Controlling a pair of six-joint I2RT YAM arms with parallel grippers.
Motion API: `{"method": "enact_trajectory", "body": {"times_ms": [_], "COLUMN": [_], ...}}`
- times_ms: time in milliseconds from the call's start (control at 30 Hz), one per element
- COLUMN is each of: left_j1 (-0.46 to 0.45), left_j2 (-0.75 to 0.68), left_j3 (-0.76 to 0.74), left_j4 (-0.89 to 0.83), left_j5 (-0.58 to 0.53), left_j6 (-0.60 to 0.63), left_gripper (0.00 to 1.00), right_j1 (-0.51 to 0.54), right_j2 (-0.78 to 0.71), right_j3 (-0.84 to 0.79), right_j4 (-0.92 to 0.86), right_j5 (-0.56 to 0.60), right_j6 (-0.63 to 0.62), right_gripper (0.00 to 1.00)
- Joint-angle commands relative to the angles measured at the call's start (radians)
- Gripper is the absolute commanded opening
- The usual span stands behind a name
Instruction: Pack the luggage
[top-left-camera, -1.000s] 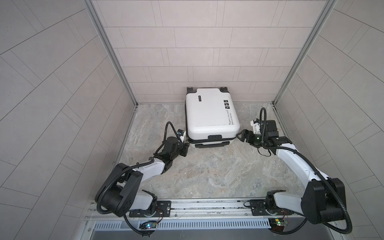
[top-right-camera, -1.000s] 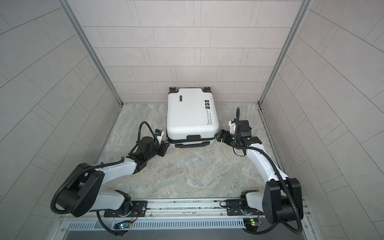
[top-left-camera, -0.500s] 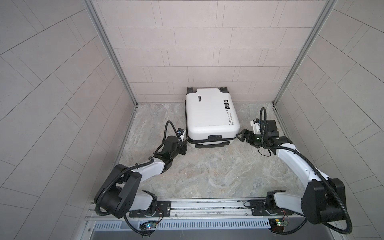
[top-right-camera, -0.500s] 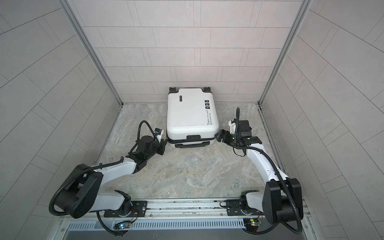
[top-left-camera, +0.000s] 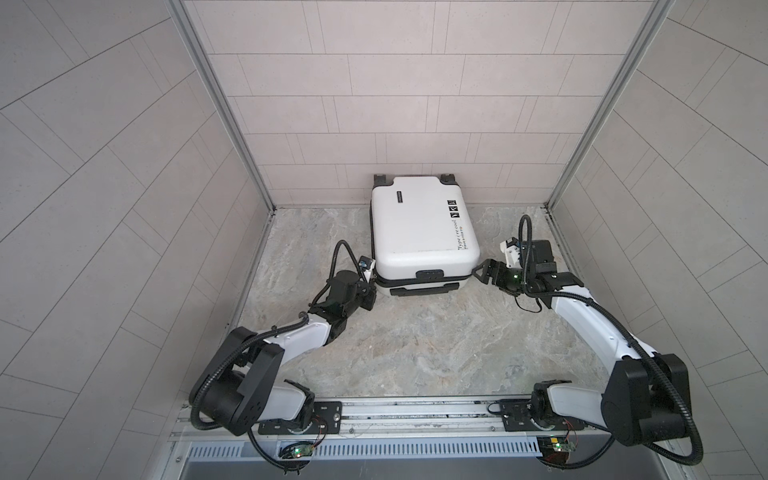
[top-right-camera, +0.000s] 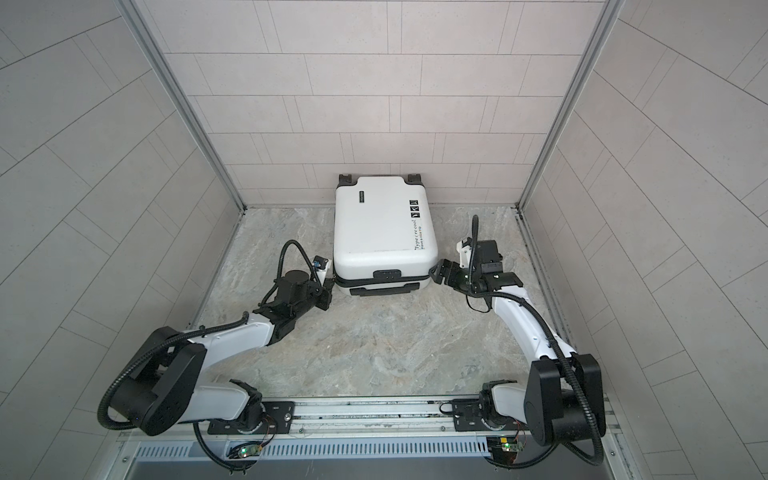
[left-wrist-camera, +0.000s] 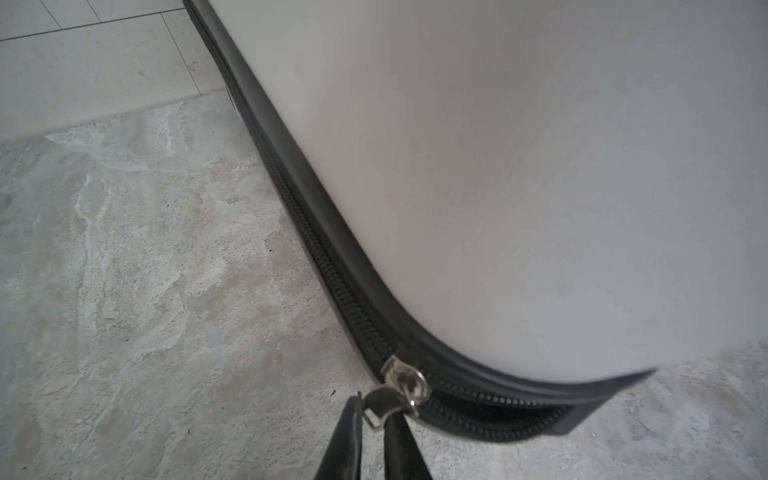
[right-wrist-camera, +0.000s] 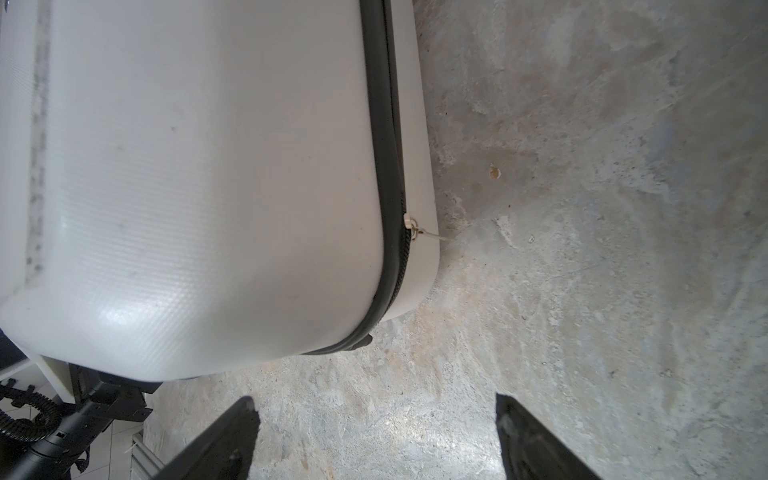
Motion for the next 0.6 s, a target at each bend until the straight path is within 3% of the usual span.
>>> {"method": "enact_trajectory", "body": {"times_ms": [0,200,567], "left_j1": [-0.014,-0.016,-0.016], "left_j2": [0.007,0.006,-0.062], "left_j3": [0.031,0.033,0.002], "left_j4": [-0.008,-0.006,-0.026], "left_j5": [0.003,-0.002,0.102], "left_j6": [0.034,0.037,-0.008], "left_gripper": [0.10,0.00,0.00], "right_j1": [-0.006,-0.010,-0.020], "right_j2": [-0.004,-0.003,0.001], "right_j3": [0.028,0.030,0.027], "right_j4": [-0.014,-0.017,-0.015], "right_j5": [-0.002,-0.003,-0.004], "right_j6": [-0.023,-0.023,-0.028], "right_gripper": [0.91,0.91,0.91]}}
